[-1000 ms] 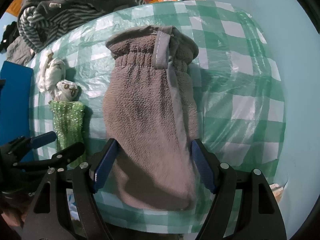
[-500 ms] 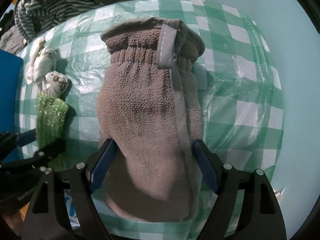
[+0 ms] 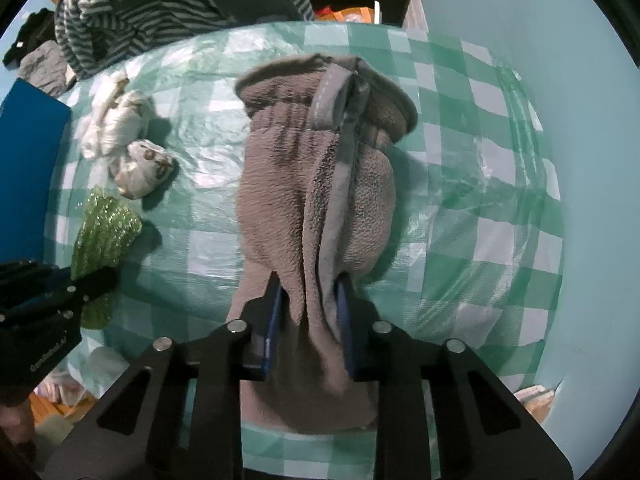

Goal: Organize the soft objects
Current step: 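Grasp the brown fleece mitten cuff with the right tool while the left tool grasps the green scrubber, then lift and carry the mitten with the right tool while the left tool carries the scrubber to the box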

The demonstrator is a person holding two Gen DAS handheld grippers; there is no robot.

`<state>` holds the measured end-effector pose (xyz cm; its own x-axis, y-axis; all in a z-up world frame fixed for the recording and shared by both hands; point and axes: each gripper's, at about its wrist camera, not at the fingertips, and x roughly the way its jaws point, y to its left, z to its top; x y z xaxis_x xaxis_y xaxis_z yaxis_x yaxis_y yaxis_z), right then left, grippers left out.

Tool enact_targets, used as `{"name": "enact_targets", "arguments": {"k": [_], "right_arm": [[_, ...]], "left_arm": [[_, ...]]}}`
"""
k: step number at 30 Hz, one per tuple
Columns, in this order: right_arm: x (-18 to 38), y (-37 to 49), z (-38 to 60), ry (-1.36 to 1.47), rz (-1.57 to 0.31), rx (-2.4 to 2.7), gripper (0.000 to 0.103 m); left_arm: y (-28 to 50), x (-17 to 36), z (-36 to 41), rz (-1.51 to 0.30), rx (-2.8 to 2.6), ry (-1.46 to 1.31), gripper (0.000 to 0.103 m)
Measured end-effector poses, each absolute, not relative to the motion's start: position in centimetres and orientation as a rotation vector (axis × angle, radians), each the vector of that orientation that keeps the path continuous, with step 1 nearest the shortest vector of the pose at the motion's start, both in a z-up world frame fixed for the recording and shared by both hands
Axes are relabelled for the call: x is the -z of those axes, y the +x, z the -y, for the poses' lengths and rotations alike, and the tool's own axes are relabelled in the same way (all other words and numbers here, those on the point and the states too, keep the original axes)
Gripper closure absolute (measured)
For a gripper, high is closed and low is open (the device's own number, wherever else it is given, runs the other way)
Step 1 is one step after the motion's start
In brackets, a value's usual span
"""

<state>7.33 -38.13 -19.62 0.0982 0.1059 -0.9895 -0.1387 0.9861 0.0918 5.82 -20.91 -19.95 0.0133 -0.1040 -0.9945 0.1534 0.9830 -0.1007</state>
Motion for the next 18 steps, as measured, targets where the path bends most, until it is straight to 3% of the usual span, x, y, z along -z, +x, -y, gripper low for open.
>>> {"name": "enact_targets", "arguments": {"k": [18], "right_arm": [[14.6,6.2,38.8,-0.027,-1.382,-0.201,0.085]], "left_arm": [[3.8,14.2,18.6,-1.436,0.199,0.042,0.092]]}}
